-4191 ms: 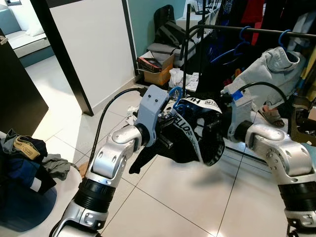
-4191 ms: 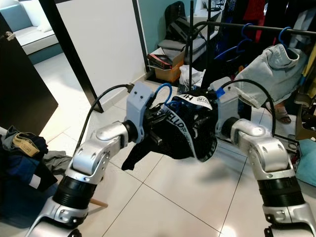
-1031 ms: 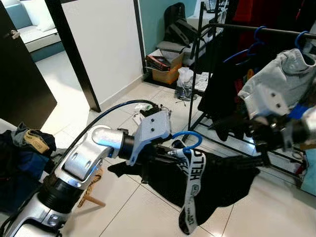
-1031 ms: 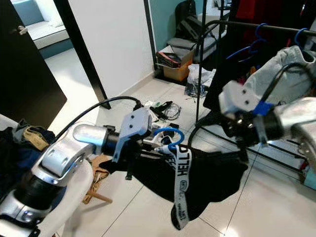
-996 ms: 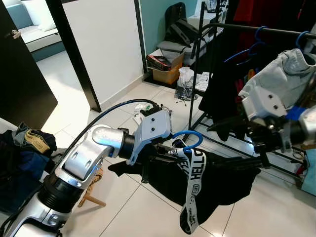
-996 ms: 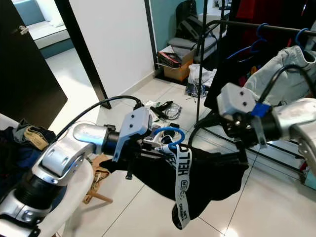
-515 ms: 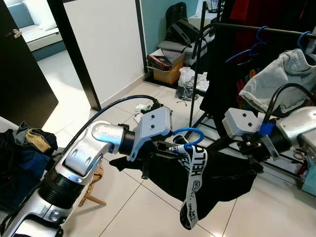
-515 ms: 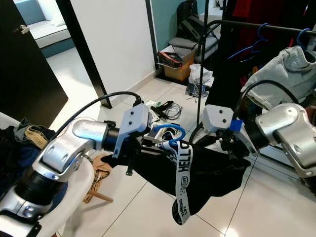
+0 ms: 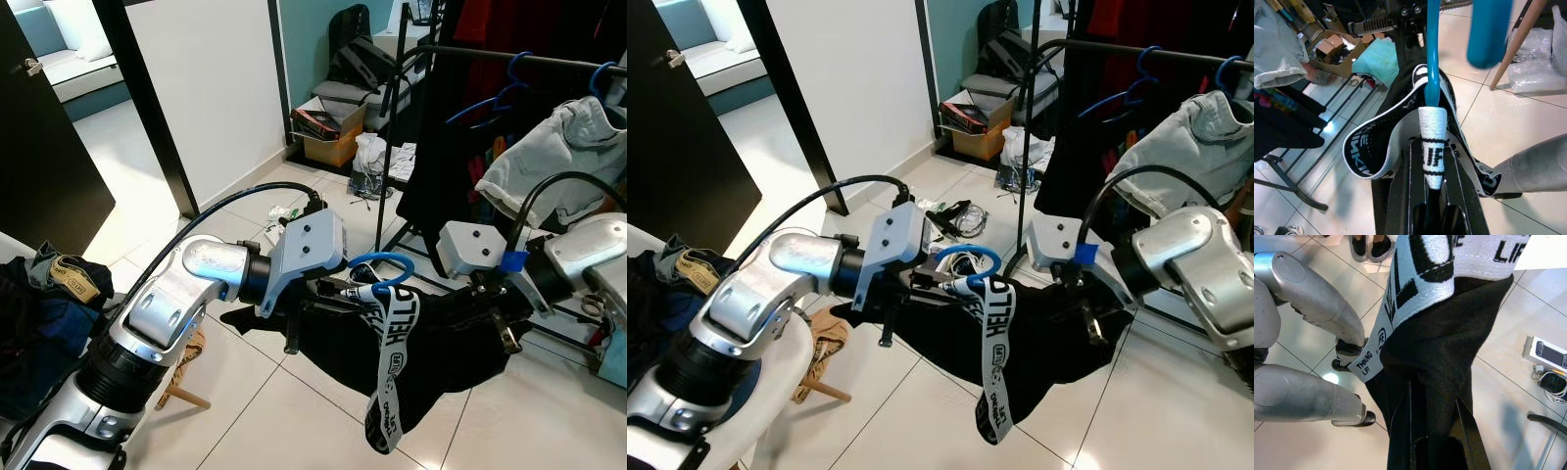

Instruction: Hang hanger

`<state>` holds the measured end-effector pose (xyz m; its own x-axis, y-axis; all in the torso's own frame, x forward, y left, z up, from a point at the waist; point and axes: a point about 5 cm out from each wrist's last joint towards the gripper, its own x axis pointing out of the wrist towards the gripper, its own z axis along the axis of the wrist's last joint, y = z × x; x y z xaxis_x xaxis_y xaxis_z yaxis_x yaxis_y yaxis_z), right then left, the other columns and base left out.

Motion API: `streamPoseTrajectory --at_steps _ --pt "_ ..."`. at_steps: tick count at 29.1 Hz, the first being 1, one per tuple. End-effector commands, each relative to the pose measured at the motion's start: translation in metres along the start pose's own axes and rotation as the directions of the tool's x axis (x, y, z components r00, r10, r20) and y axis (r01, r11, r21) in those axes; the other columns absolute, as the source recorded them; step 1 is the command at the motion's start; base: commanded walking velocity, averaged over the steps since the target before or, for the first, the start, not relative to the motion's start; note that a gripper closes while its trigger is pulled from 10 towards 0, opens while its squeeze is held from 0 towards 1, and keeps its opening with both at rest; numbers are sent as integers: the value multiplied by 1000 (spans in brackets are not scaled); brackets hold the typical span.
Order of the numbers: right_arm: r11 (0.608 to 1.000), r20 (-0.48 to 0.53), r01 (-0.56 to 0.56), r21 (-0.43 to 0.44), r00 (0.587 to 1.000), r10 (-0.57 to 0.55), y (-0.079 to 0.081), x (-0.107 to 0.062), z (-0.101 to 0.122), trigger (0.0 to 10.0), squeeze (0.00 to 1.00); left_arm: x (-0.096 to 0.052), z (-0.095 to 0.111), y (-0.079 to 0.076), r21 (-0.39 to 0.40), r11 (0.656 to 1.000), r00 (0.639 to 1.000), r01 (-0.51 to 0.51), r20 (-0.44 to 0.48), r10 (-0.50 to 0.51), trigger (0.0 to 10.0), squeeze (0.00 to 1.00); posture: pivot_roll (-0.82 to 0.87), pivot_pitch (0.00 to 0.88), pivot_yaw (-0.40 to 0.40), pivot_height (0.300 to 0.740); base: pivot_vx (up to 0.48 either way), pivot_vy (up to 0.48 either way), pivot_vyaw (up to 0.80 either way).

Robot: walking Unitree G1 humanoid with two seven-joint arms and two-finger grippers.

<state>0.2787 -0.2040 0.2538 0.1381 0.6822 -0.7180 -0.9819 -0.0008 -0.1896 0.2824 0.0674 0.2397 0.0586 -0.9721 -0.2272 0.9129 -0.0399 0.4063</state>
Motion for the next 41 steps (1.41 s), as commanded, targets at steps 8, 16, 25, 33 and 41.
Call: streamPoseTrajectory --at_steps 8,16,25,33,41 --pt "1000 21 17 -14 1000 -17 -2 5 3 0 0 -3 6 -8 0 997 995 80 57 -80 10000 1000 -107 0 96 740 0 0 0" --pt "998 36 26 49 999 -28 1 9 -8 0 0 -27 -2 0 -10 1000 1000 20 6 -20 10000 1000 -108 0 90 740 0 0 0" --pt "991 3 46 124 999 -47 7 11 -29 0 0 -58 -11 16 2 993 991 -120 -67 120 10000 1000 -107 0 89 740 0 0 0" --pt "932 -73 177 316 984 -162 16 20 -77 0 0 -99 -20 46 -60 866 868 -496 -20 496 10000 1000 -107 0 88 740 0 0 0" --pt "604 -136 532 594 806 -576 -6 34 -123 0 0 -133 -86 44 -320 526 591 -788 -152 792 10000 0 -115 0 89 740 0 0 0"
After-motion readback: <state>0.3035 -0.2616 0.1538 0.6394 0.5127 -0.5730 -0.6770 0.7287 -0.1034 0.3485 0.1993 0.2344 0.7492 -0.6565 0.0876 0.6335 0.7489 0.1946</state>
